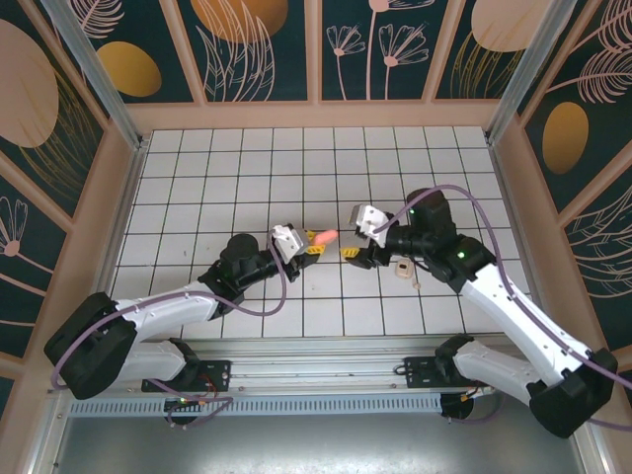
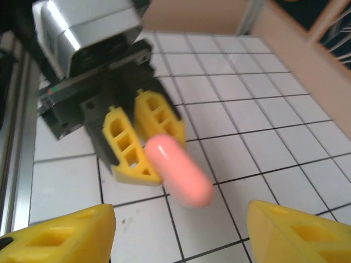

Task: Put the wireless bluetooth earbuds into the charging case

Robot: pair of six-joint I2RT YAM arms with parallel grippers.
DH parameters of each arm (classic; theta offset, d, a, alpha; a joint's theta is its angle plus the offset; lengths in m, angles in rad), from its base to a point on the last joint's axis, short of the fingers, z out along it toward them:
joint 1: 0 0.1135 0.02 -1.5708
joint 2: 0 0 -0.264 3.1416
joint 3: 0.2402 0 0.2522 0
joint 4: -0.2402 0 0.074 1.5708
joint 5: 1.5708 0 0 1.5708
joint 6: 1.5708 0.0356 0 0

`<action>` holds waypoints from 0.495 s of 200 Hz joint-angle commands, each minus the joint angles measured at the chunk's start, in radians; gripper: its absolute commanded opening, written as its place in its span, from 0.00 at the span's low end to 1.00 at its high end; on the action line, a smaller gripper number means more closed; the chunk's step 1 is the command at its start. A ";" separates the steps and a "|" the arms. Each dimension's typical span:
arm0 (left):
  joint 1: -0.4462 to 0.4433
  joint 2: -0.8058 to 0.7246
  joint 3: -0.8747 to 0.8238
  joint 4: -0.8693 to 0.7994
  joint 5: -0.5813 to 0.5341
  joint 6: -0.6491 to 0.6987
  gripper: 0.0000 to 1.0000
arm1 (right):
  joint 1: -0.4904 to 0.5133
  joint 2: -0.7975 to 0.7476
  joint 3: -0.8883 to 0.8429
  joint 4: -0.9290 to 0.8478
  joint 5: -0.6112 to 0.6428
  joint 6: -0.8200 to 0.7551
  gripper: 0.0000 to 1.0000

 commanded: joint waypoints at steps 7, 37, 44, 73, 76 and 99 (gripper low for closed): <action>0.003 -0.048 0.070 -0.163 -0.085 -0.226 0.06 | -0.011 -0.038 -0.123 0.290 0.107 0.450 0.66; 0.016 -0.028 0.156 -0.413 -0.080 -0.332 0.07 | -0.011 -0.052 -0.213 0.368 0.277 0.725 0.66; 0.025 -0.023 0.161 -0.437 -0.064 -0.360 0.07 | -0.012 -0.058 -0.225 0.365 0.313 0.762 0.66; 0.091 0.028 0.181 -0.461 0.065 -0.504 0.07 | -0.015 -0.060 -0.223 0.304 0.407 0.854 0.66; 0.099 0.036 0.185 -0.463 0.078 -0.519 0.08 | -0.014 -0.058 -0.219 0.294 0.409 0.858 0.66; 0.131 0.126 0.259 -0.540 0.120 -0.581 0.08 | -0.014 -0.047 -0.214 0.252 0.444 0.917 0.67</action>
